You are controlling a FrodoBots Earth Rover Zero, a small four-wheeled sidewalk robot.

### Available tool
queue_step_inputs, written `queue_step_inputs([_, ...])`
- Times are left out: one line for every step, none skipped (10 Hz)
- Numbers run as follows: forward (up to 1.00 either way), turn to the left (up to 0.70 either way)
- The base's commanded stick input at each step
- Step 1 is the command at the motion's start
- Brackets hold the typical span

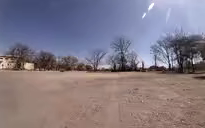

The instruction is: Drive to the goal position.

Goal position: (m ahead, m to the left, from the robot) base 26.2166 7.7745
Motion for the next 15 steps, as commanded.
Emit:
queue_step_inputs([1.0, 0.0])
queue_step_inputs([1.0, 0.0])
queue_step_inputs([1.0, 0.0])
queue_step_inputs([1.0, 0.0])
queue_step_inputs([1.0, 0.0])
queue_step_inputs([1.0, 0.0])
queue_step_inputs([1.0, 0.0])
queue_step_inputs([1.0, 0.0])
queue_step_inputs([1.0, 0.0])
queue_step_inputs([1.0, 0.0])
queue_step_inputs([1.0, 0.0])
queue_step_inputs([1.0, 0.0])
queue_step_inputs([1.0, 0.0])
queue_step_inputs([1.0, 0.0])
queue_step_inputs([1.0, 0.0])
